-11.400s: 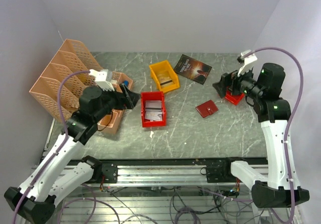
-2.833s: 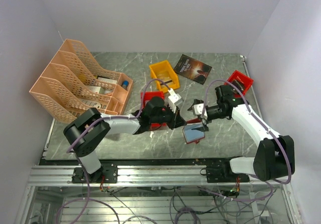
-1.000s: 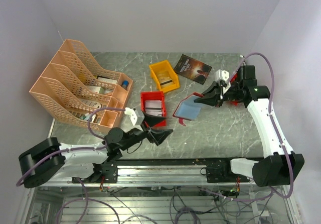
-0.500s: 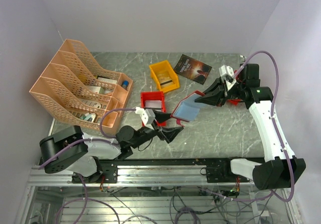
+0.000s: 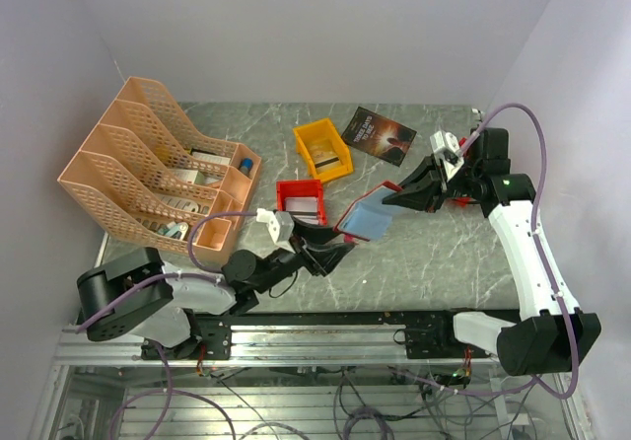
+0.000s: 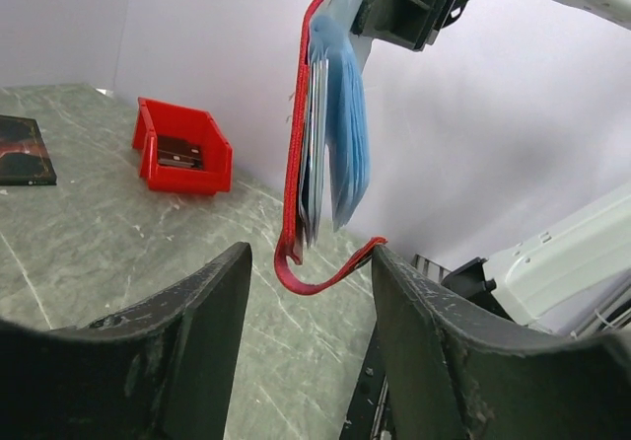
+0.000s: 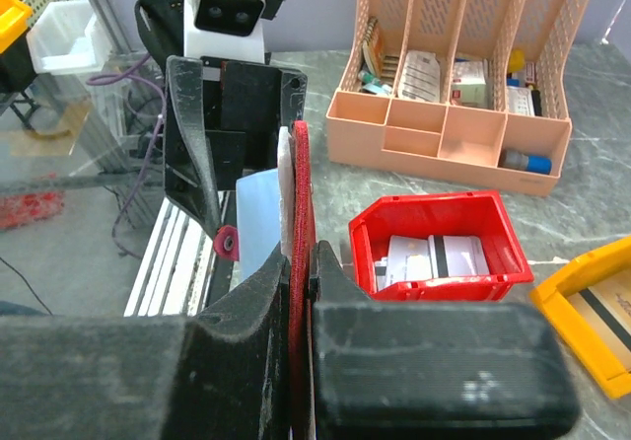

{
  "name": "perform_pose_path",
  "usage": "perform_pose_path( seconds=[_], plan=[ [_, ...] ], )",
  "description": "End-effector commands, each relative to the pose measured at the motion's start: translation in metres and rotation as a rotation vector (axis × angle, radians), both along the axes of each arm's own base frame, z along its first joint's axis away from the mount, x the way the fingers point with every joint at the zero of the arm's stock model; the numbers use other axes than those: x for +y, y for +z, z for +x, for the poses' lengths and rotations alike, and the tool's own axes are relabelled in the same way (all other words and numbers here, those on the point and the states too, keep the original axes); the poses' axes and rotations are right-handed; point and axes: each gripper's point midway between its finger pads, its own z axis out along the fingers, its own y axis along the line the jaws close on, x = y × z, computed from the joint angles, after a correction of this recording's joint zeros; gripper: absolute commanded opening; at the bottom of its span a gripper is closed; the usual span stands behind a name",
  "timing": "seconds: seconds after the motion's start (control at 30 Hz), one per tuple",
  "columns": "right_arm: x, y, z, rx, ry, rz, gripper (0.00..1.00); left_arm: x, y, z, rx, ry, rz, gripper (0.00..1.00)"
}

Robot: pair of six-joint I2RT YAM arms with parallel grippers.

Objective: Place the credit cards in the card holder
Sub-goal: Turn over the card holder at the center of the board.

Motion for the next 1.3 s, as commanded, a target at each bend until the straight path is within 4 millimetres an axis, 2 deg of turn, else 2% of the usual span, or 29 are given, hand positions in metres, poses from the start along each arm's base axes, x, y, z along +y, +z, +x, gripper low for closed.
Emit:
perform_pose_path(
  seconds=[0.0, 0.1, 0.37, 0.5, 0.83, 1.03, 1.1, 1.13, 1.17, 1.27],
  plan=[
    [0.000, 0.006, -0.008, -0.010, 0.024, 0.027, 0.00, 0.029, 0.059, -0.011, -0.096, -0.001, -0.232, 0.60],
    [0.000, 0.005, -0.009, -0.005, 0.026, 0.028, 0.00, 0.033, 0.064, -0.013, -0.109, -0.013, -0.246, 0.51],
    [0.000, 0.006, -0.010, -0.009, 0.030, 0.031, 0.00, 0.038, 0.067, -0.007, -0.075, -0.025, -0.255, 0.50],
    [0.000, 0.005, -0.010, -0.004, 0.031, 0.032, 0.00, 0.032, 0.064, -0.006, -0.076, -0.043, -0.241, 0.41],
    [0.000, 0.004, -0.011, 0.000, 0.031, 0.032, 0.00, 0.016, 0.062, -0.009, -0.094, -0.102, -0.234, 0.40],
    [0.000, 0.001, -0.011, 0.007, 0.031, 0.031, 0.00, 0.012, 0.064, -0.003, -0.098, -0.099, -0.224, 0.32],
    [0.000, -0.001, -0.010, 0.012, 0.030, 0.031, 0.00, 0.009, 0.065, -0.003, -0.107, -0.104, -0.214, 0.25],
    [0.000, -0.001, -0.010, 0.013, 0.030, 0.031, 0.00, 0.008, 0.065, -0.002, -0.109, -0.106, -0.208, 0.13],
    [0.000, -0.002, -0.010, 0.016, 0.028, 0.029, 0.00, 0.007, 0.065, -0.001, -0.108, -0.106, -0.204, 0.08],
    [0.000, -0.005, -0.005, 0.020, 0.010, 0.013, 0.00, 0.009, 0.062, 0.001, -0.099, -0.098, -0.194, 0.07]
  ],
)
